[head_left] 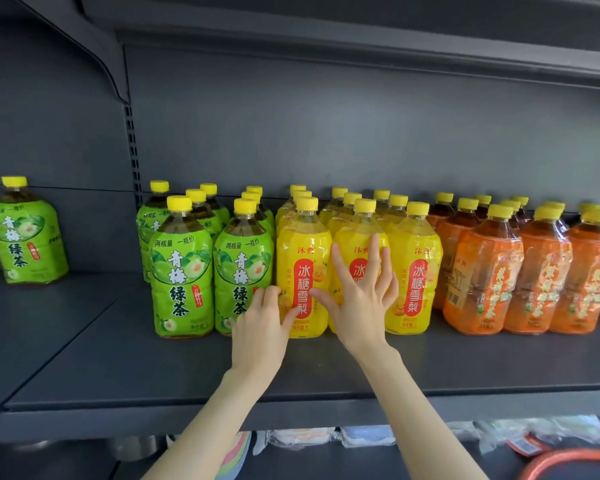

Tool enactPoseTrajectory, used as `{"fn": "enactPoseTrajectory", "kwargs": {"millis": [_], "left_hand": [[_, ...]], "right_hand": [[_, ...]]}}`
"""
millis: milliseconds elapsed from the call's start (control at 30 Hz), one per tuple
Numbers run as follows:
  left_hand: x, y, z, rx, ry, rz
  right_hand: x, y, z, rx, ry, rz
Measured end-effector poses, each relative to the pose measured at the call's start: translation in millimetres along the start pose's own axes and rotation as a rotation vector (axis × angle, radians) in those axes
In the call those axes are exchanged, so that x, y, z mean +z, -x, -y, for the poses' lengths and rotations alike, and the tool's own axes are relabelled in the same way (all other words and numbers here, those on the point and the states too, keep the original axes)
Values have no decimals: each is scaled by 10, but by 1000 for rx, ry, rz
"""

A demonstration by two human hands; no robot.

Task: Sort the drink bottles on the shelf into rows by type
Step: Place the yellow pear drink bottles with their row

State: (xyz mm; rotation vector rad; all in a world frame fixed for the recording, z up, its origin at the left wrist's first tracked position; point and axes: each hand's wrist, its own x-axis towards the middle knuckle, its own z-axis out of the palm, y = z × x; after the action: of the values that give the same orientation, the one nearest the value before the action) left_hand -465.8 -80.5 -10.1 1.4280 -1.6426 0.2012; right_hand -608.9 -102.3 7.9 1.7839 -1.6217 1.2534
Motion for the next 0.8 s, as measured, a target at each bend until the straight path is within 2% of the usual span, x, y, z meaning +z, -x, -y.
{"fn": "enactPoseTrajectory", "kwargs": {"millis": [100,233,333,433,667,800], "left_hand": [[-32,-2,7,61,-26,-36],[-104,-86,26,334,-222,-161],[-132,-185,9,452,-385,-93],[-104,-195,-10,457,-452,-23],[-62,-172,-45,427,-443,0],[-91,-162,-75,409,-440,35]], "right_hand": [[-19,10,-61,-27,-32,-2],[-97,38,-251,-42,-64,12],[-129,21,-394,-92,-15,68],[-130,18,-455,-128,40,75],[-128,21,-423,-100,45,38],[-175,25,-380,-90,82,91]]}}
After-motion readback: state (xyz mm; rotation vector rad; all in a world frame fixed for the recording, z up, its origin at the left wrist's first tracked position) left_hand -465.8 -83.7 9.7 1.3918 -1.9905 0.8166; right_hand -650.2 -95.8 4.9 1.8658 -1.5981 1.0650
